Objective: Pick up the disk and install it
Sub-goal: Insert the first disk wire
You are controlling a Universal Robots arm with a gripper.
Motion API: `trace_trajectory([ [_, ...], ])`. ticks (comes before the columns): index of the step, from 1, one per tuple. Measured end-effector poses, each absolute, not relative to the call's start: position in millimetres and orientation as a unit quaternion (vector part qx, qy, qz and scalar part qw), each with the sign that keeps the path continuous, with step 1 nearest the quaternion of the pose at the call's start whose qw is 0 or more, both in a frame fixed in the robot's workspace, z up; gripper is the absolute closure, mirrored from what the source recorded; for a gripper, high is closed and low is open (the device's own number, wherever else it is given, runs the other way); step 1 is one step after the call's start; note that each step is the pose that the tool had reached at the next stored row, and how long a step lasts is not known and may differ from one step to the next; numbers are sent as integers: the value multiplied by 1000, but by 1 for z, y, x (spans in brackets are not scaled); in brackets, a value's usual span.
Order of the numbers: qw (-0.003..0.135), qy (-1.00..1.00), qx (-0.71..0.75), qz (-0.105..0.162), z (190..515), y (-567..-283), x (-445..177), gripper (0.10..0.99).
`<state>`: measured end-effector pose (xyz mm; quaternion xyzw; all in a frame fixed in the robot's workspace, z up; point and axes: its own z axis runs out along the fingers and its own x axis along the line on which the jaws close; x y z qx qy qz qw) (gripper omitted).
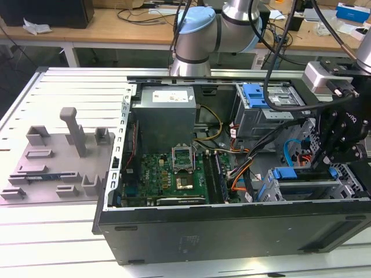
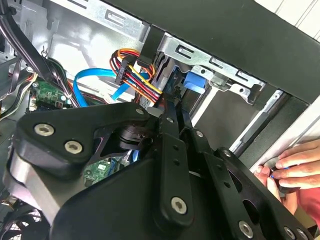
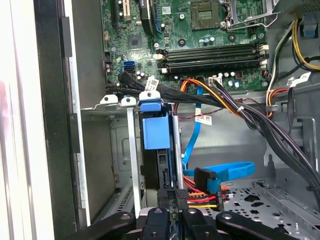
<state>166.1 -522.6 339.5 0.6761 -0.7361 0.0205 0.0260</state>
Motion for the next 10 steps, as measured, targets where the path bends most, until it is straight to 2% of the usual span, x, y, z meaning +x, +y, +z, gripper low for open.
trace_trajectory([
  [10,27,-736,676,20,337,-523,167,922],
])
